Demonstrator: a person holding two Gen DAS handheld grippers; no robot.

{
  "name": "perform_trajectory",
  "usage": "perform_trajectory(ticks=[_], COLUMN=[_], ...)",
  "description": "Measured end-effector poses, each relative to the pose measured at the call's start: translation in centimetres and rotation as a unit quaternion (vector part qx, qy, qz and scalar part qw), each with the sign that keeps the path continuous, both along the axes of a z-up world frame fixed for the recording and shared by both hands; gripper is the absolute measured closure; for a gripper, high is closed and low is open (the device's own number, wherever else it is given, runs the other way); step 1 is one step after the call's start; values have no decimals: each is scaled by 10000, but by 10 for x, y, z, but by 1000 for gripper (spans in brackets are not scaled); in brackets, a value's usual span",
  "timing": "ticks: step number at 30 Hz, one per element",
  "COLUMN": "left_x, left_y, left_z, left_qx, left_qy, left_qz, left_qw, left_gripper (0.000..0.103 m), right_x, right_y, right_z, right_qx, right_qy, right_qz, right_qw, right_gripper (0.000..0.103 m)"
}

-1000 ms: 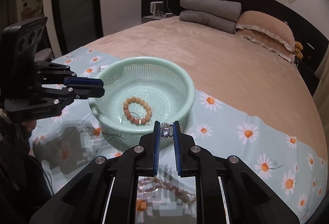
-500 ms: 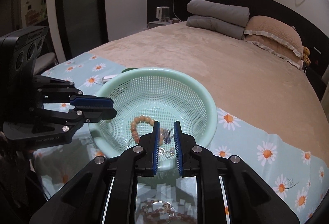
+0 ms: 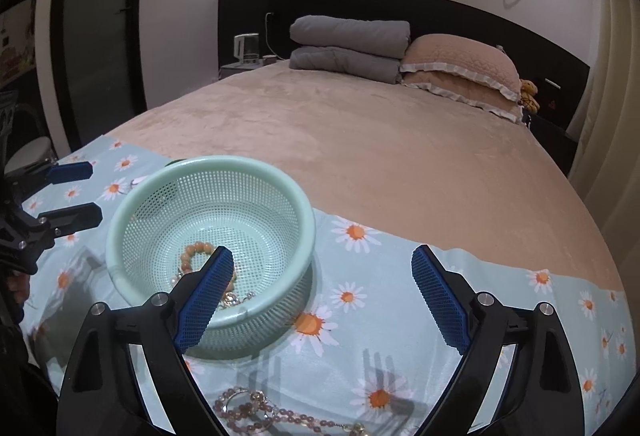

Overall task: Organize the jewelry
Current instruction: 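Carry the pearl pendant into the green basket and open the left gripper, then reach the left gripper back to the pink bead necklace and grasp it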

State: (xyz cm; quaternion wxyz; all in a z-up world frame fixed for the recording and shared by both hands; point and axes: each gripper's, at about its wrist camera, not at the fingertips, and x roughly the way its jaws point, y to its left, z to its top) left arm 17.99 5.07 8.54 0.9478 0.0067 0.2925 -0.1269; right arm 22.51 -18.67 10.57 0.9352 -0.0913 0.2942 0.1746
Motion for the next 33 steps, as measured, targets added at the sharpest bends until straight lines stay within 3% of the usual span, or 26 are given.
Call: perform_trajectory(ticks=[13,24,28,33], left_x=[-7,-26,-36,-62], left_y=[-15,-52,-72,-112], left_z=[-5,-2,-7,-5], left_qx=[230,634,871,996], left_qy=[79,-50,-40,-256], left_qz=[-312,-1068,-1504,-2330], left_qw=[9992,9922,9848,9670], left_gripper=[6,6,6,6], right_x=[2,-8,-12,-18], right_y=[-12,-33,-47,-75], right_z=[-13,-14,-19,-34], right_qx=[-254,-320,-365,-197], right_qy=[264,367,484,646], right_qz=[-157,-433,-552,-884], right_qw=[9992,9979,9966,9938], right_gripper=[16,16,16,16])
